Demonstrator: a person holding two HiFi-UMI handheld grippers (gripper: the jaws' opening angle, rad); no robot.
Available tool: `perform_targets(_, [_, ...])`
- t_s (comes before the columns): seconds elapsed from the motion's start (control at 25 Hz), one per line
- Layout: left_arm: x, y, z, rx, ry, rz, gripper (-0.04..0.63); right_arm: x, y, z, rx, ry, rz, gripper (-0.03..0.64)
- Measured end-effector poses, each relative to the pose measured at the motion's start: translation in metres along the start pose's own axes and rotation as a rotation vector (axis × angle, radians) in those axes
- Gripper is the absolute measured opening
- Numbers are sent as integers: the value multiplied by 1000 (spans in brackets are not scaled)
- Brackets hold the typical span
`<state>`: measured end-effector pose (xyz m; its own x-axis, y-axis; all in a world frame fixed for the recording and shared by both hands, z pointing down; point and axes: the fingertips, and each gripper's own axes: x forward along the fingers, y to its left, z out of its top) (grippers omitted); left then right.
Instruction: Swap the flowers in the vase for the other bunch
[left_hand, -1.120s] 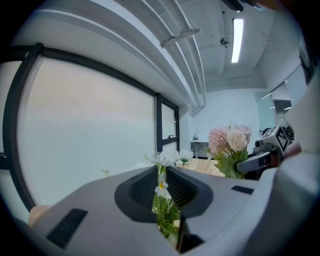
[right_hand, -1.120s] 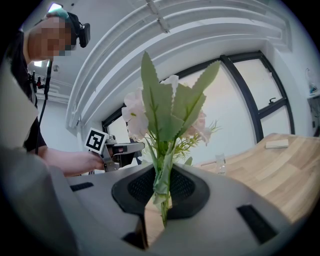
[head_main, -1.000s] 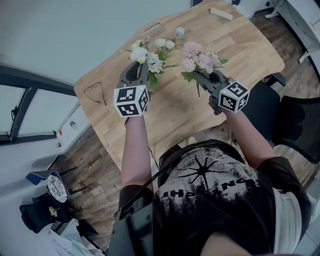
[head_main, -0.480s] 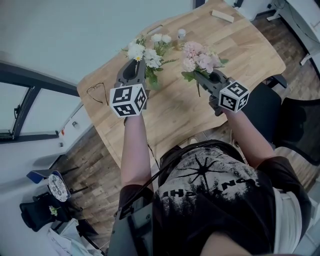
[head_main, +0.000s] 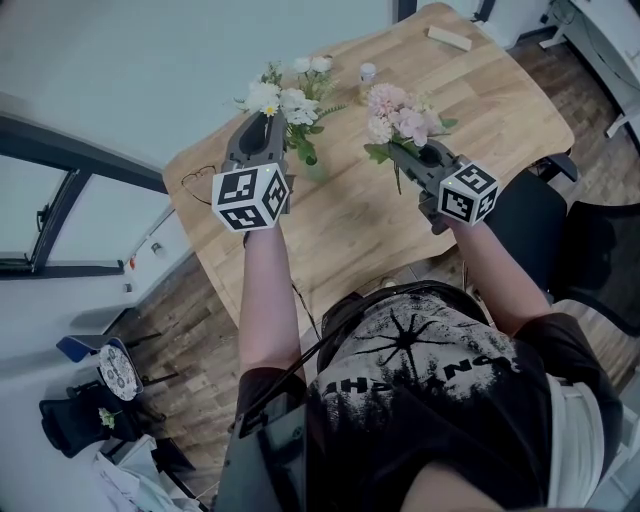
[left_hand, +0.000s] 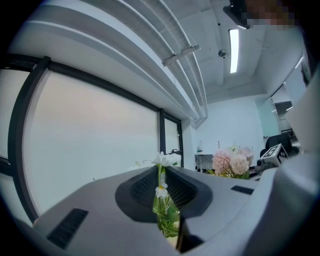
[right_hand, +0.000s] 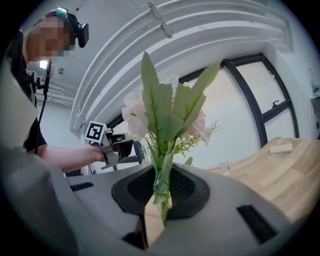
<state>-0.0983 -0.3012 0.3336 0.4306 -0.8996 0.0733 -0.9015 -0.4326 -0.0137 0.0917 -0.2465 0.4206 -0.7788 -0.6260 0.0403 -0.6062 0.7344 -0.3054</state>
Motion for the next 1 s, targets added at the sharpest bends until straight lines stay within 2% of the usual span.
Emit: perform_targets(1.0, [-18,4,66,92,-67,49,35,-5,10,11,3,-34,43,46])
